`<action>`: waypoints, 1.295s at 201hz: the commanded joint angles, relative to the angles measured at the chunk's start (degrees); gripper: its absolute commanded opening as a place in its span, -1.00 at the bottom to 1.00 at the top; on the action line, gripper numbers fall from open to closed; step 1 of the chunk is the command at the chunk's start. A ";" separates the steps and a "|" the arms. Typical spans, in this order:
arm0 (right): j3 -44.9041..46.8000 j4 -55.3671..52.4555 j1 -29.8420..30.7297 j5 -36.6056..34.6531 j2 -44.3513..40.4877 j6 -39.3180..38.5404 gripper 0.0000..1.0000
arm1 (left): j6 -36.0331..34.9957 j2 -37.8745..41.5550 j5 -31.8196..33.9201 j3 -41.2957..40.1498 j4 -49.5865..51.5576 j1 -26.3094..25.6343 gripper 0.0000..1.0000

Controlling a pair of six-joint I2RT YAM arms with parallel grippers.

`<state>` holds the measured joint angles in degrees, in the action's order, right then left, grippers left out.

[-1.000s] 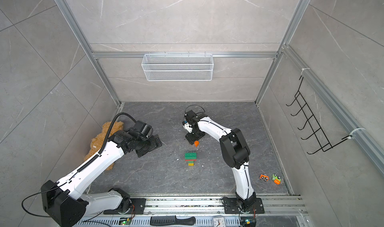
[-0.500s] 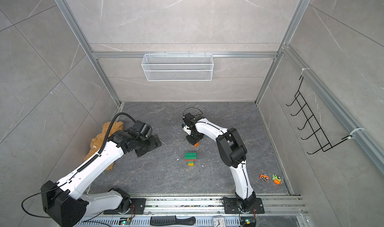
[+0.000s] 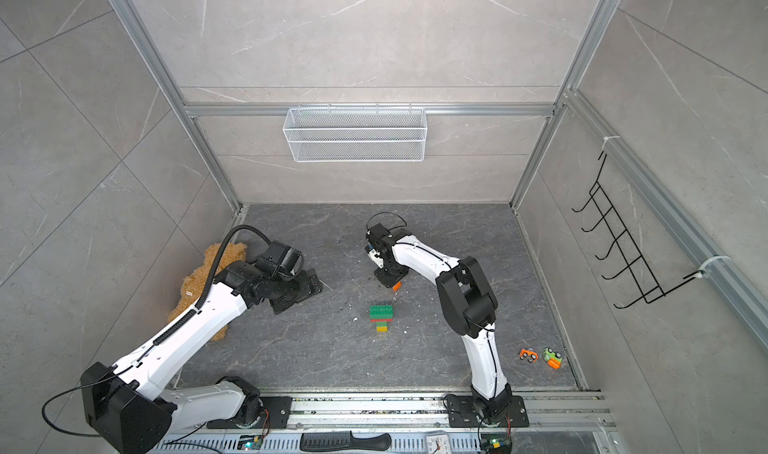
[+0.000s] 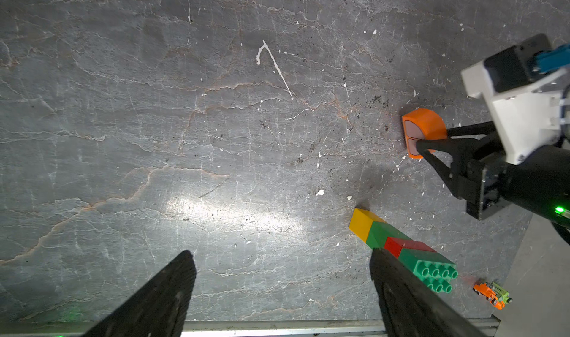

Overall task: Assemble an ice cream with lego
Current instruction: Pick up the lego brick from the center of the board, then assemble the lego brick with the lego brick.

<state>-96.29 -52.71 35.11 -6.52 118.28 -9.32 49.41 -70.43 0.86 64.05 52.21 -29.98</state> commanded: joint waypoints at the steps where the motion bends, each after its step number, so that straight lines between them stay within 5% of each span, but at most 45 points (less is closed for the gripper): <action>1: -1.65 -2.99 -0.15 -3.58 -9.28 -2.27 -1.00 | -1.81 1.48 -1.19 -0.33 -0.91 0.44 0.83; 35: 0.27 -7.50 -0.15 -1.03 -17.21 -8.51 -1.00 | -2.11 2.15 -1.80 -1.81 -2.20 0.68 0.83; 85: 4.44 -12.21 0.79 15.48 -30.30 -20.89 -1.00 | -3.40 3.18 -2.28 -3.73 -3.73 1.09 0.83; 127: 4.53 -18.12 4.27 20.67 -32.32 -29.17 -1.00 | -5.00 4.44 -3.33 -5.73 -4.43 3.39 0.83; 260: 0.51 -21.61 10.58 13.38 -21.54 -34.22 -1.00 | -8.24 7.79 -20.51 -18.72 -27.21 14.30 0.91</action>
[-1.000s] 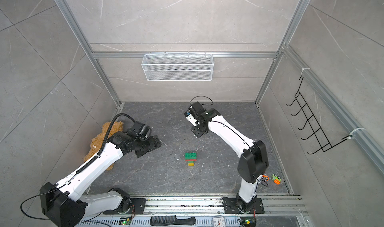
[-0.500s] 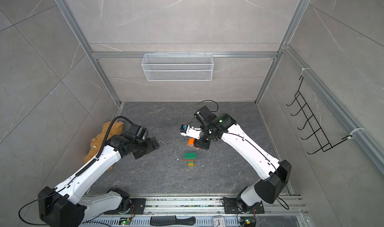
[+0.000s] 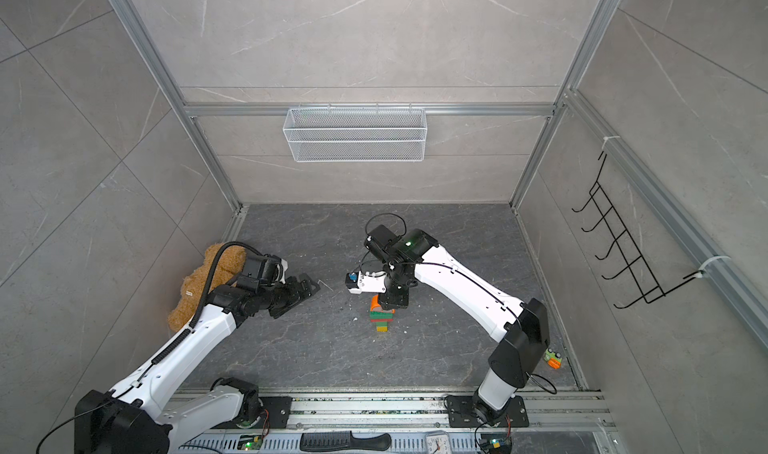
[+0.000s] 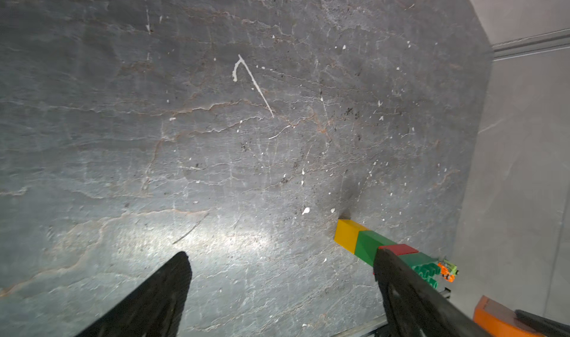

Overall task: Assemble an ice cream with lego
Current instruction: Assemble the lego brick with the lego brick.

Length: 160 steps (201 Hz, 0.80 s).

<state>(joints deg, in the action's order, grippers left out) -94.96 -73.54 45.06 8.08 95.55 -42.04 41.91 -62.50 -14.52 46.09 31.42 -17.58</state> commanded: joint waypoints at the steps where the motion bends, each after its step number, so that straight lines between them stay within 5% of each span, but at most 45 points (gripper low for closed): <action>1: -0.70 -0.67 0.68 -1.26 1.21 -1.53 -1.00 | -0.81 -0.20 -5.15 -0.74 -6.49 1.97 0.91; 160: -2.28 0.02 1.82 -2.71 6.58 -2.30 -1.00 | -2.03 -0.57 -6.36 -1.09 -5.17 4.40 0.91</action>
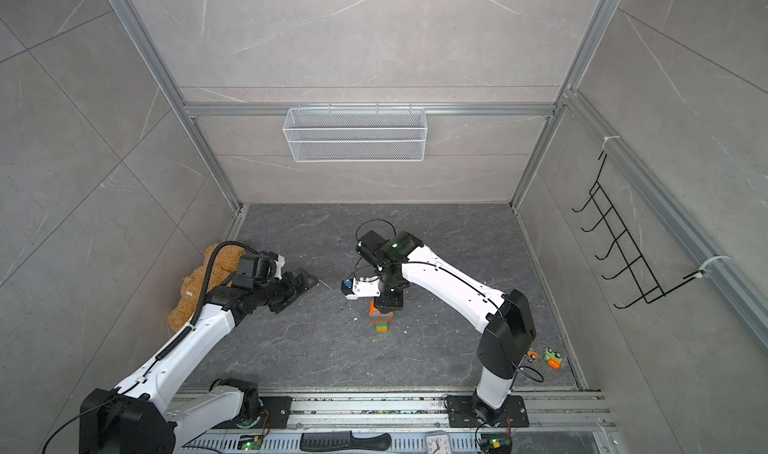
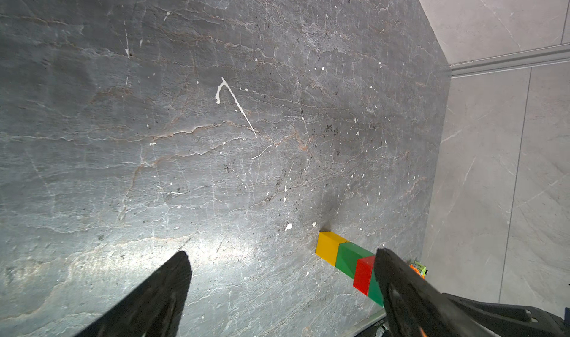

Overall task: Assemble an ice cream with lego
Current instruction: Assemble the lego brick with the lego brick.

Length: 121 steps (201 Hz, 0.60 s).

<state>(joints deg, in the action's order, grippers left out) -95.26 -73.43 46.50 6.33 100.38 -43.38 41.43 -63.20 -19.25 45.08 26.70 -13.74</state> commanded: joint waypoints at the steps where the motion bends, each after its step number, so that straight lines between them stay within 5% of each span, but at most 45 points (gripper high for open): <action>1: -2.00 -0.16 0.36 -0.96 1.84 -0.99 -1.00 | -1.58 0.16 -1.66 -0.08 -0.44 0.55 0.91; 121: -0.94 -0.62 0.57 -1.93 3.51 -0.92 -1.00 | -2.11 0.36 -2.33 0.53 0.64 2.03 0.91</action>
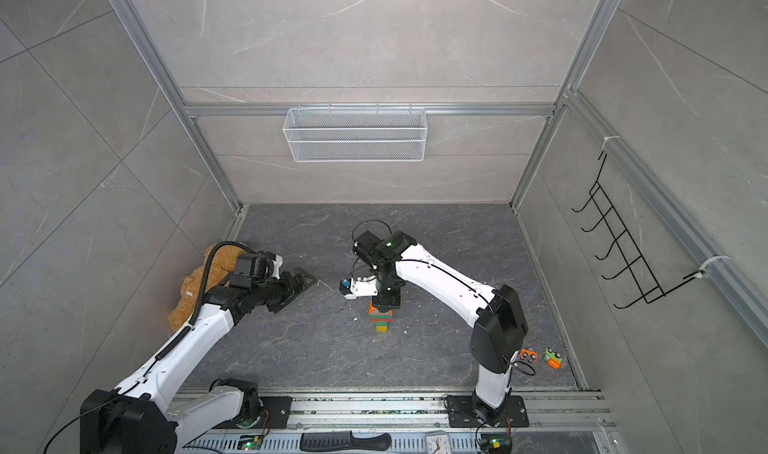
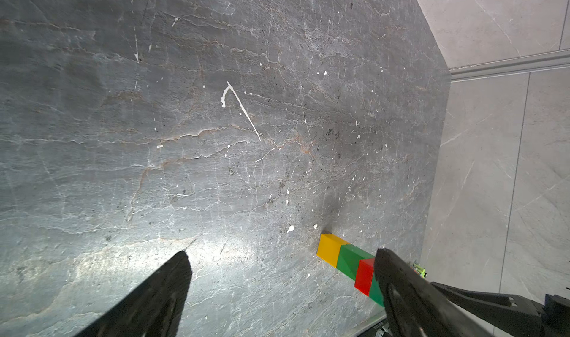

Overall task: Assemble an ice cream with lego
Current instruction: Assemble the lego brick with the lego brick.

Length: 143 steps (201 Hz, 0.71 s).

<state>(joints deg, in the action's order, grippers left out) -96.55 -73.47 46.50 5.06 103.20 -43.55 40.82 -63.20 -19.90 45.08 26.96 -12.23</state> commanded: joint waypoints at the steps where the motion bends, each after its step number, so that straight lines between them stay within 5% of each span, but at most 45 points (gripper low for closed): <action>1: 0.38 -0.60 0.54 -0.71 0.69 -0.70 -1.00 | -1.51 0.40 -1.70 0.53 0.42 0.53 0.91; 143: 4.95 -0.65 1.68 -2.37 1.96 5.36 -1.00 | -2.56 0.27 -2.24 1.85 1.87 1.77 0.91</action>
<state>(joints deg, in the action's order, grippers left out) -95.07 -73.25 47.62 3.77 102.63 -41.10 39.72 -63.20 -20.29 45.08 28.25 -10.94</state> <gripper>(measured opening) 0.346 0.955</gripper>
